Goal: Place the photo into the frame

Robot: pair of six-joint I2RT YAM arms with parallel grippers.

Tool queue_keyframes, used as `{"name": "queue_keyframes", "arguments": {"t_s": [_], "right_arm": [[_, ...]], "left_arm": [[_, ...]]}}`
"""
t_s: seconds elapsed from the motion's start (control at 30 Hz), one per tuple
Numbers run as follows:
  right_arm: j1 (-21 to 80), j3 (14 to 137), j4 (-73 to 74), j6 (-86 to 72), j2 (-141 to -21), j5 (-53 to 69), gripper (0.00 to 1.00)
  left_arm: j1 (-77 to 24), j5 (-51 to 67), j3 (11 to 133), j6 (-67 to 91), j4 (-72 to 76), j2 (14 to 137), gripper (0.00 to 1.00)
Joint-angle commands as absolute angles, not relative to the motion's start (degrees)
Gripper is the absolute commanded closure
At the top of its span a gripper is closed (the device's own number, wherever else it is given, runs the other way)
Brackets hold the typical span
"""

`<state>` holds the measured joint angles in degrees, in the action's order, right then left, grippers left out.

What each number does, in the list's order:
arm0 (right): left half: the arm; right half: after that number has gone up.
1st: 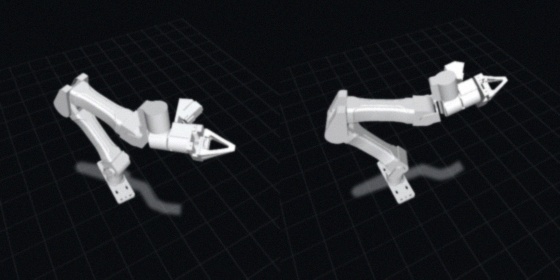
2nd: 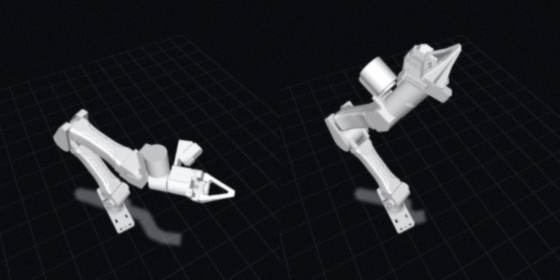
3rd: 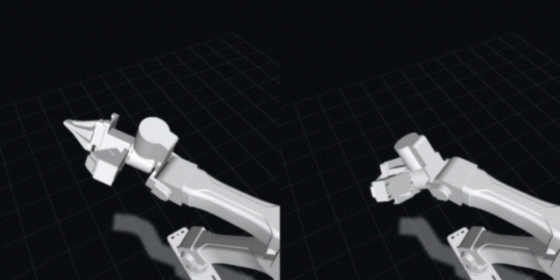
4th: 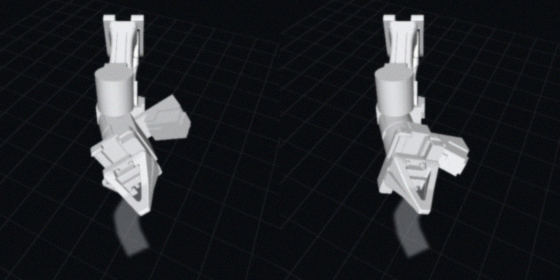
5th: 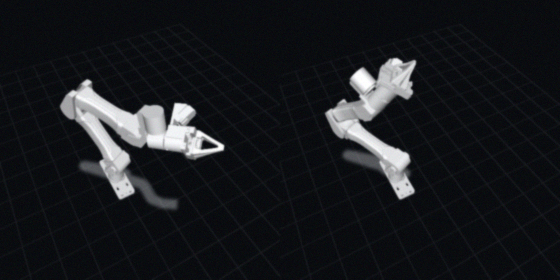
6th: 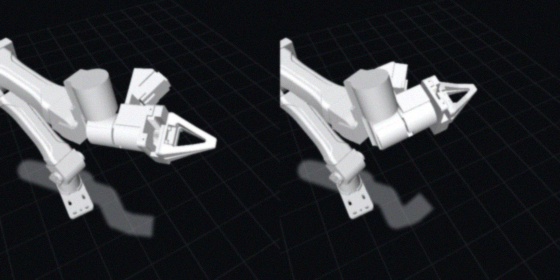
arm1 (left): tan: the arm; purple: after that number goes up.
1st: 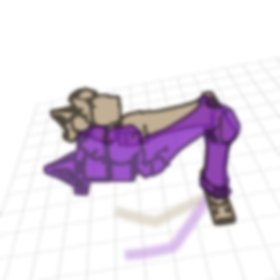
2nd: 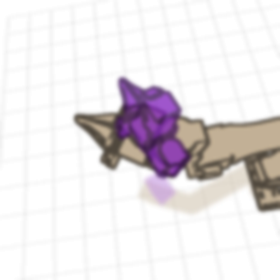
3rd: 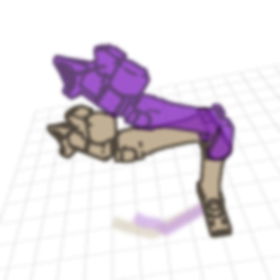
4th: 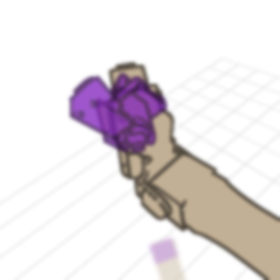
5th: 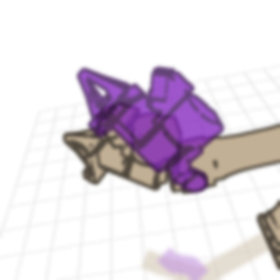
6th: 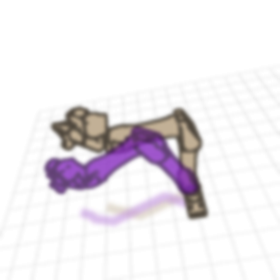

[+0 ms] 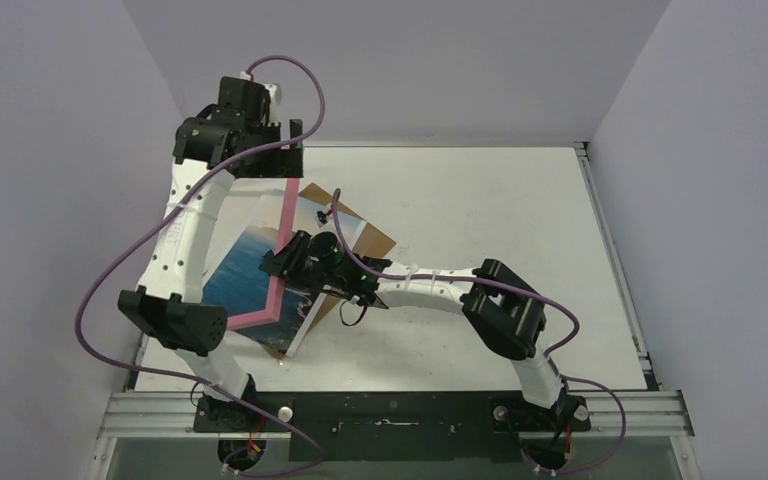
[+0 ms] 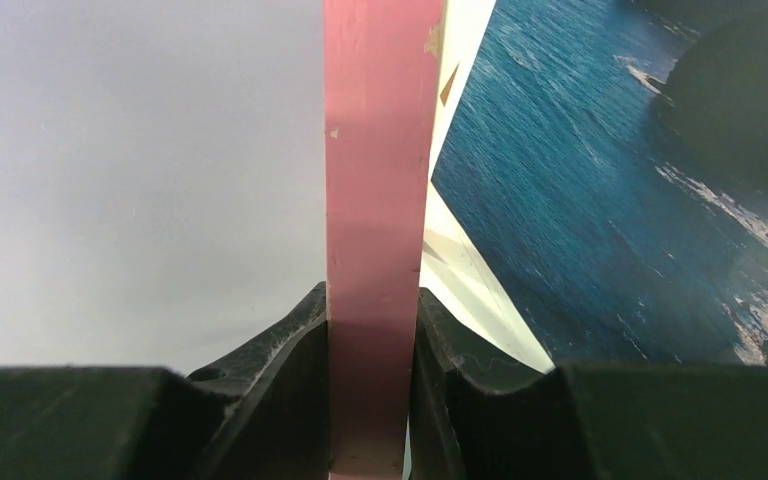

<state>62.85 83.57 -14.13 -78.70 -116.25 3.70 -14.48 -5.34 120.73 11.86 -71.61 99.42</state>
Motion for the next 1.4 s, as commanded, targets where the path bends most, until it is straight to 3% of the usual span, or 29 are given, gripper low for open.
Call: {"name": "queue_keyframes", "arguments": {"t_s": [0.0,0.5,0.83,1.13,1.37], "right_arm": [[63.4,85.6,-24.9,-75.1,-107.9,2.6,1.00],[60.3,82.3,-11.9,-69.2,-91.2,-4.0,1.00],[51.4,84.4,21.5,-63.9,-77.4,-8.7,1.00],[39.1,91.3,52.3,-51.1,-68.7,-10.1,1.00],[34.6,103.2,73.2,-39.5,-70.2,-11.0,1.00]], "left_arm": [[-14.2,-4.4,123.1,12.4,-70.1,91.2,0.08],[-14.3,0.0,117.5,17.4,-64.1,81.1,0.04],[-14.4,12.9,113.1,24.8,-59.4,77.4,0.07],[-14.4,13.8,102.0,26.8,-56.1,73.9,0.07],[-14.4,14.1,94.2,27.3,-54.3,72.6,0.07]]}}
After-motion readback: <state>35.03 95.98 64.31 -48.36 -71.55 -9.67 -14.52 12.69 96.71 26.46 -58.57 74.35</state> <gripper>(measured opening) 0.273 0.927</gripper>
